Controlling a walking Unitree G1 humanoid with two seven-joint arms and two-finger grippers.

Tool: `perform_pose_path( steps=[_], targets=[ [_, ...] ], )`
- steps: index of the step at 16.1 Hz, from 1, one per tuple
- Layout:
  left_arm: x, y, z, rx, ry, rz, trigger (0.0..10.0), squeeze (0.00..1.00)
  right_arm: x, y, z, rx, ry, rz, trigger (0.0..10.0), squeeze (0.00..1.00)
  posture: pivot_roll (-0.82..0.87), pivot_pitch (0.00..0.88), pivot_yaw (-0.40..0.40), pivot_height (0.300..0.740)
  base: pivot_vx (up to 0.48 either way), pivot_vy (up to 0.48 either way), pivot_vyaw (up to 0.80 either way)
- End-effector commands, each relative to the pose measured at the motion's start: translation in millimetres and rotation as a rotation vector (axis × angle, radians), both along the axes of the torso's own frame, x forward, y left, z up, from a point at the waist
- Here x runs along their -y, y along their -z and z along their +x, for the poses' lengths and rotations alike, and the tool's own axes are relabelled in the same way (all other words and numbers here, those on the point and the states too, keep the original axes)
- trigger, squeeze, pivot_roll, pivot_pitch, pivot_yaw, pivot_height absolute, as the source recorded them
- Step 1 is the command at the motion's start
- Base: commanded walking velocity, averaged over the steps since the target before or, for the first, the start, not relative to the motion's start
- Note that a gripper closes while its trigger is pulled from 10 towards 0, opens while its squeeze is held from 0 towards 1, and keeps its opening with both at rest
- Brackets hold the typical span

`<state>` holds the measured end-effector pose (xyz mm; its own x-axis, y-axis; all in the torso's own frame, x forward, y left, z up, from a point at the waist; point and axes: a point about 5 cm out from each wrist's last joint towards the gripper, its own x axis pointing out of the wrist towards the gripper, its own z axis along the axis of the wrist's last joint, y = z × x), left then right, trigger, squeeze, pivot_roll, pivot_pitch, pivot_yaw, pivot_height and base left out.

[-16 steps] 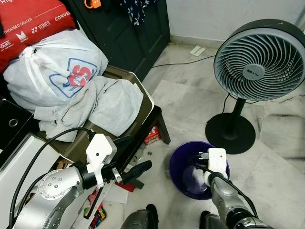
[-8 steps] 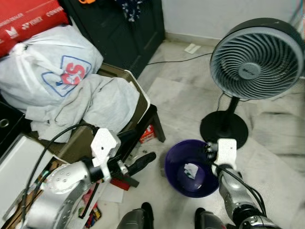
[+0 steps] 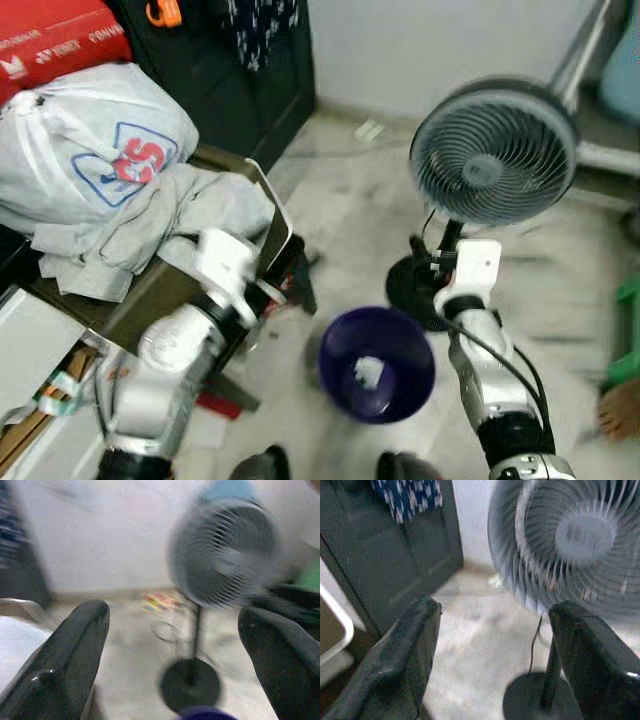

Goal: Clean up the room

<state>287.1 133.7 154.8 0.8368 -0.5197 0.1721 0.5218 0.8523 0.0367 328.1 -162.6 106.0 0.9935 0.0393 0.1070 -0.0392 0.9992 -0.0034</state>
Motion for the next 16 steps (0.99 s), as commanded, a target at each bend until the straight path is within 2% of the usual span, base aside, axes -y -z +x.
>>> perform_pose_path(
  steps=[1, 3, 4, 5, 10, 11, 12, 13, 14, 16],
  targets=[
    [-22.4, 2.8, 6.8, -0.003, -0.163, -0.008, 10.0, 0.0, -9.7, -5.1, 1.9, 0.003, -0.032, 0.021, 10.0, 1.0, -0.01, 0.029, 0.042, 0.74, 0.0, 0.0, 0.0],
    [-48.0, 0.7, 7.5, 0.01, -0.338, -0.05, 10.0, 0.0, -15.7, -15.5, 1.2, 0.032, -0.065, 0.027, 10.0, 1.0, -0.01, 0.0, 0.019, 0.74, 0.0, 0.0, 0.0],
    [-50.6, 0.8, 7.8, 0.019, -0.364, -0.053, 10.0, 0.0, -16.3, -17.8, 0.1, 0.031, -0.072, 0.027, 10.0, 1.0, -0.01, 0.0, 0.016, 0.74, 0.0, 0.0, 0.0],
    [-60.9, 3.6, 4.1, 0.032, -0.439, -0.063, 10.0, 0.0, -19.1, -26.3, -5.1, 0.056, -0.107, -0.009, 10.0, 1.0, -0.01, 0.0, 0.001, 0.74, 0.0, 0.0, 0.0],
    [-67.6, 9.6, -3.0, 0.033, -0.501, -0.069, 10.0, 0.0, -6.8, -26.9, -18.9, 0.045, -0.114, -0.031, 10.0, 1.0, -0.03, 0.0, -0.003, 0.74, 0.0, 0.0, 0.0],
    [-77.8, 15.4, -11.2, 0.021, -0.524, -0.059, 10.0, 0.0, 4.4, -22.9, -29.7, 0.027, -0.067, -0.054, 10.0, 1.0, -0.06, 0.0, 0.019, 0.74, 0.0, 0.0, 0.0],
    [-81.8, 19.8, -14.6, 0.007, -0.534, -0.059, 10.0, 0.0, 8.5, -20.3, -33.6, 0.019, -0.048, -0.063, 10.0, 1.0, -0.06, 0.0, 0.022, 0.74, 0.0, 0.0, 0.0],
    [-88.0, 27.1, -23.4, -0.011, -0.546, -0.047, 10.0, 0.0, 20.0, -19.9, -43.3, 0.018, 0.0, -0.079, 10.0, 0.77, -0.06, 0.0, 0.025, 0.74, 0.0, 0.0, 0.0],
    [-90.8, 31.2, -30.2, -0.025, -0.542, -0.039, 10.0, 0.0, 29.3, -18.1, -51.3, 0.003, 0.034, -0.1, 10.0, 0.0, -0.07, 0.0, 0.024, 0.74, 0.0, 0.0, 0.0],
    [-91.3, 36.8, -40.2, -0.044, -0.519, -0.013, 10.0, 0.0, 50.0, -9.2, -71.1, -0.061, 0.115, -0.178, 10.0, 0.0, -0.07, 0.0, 0.0, 0.74, 0.0, 0.0, 0.0]
  ],
)
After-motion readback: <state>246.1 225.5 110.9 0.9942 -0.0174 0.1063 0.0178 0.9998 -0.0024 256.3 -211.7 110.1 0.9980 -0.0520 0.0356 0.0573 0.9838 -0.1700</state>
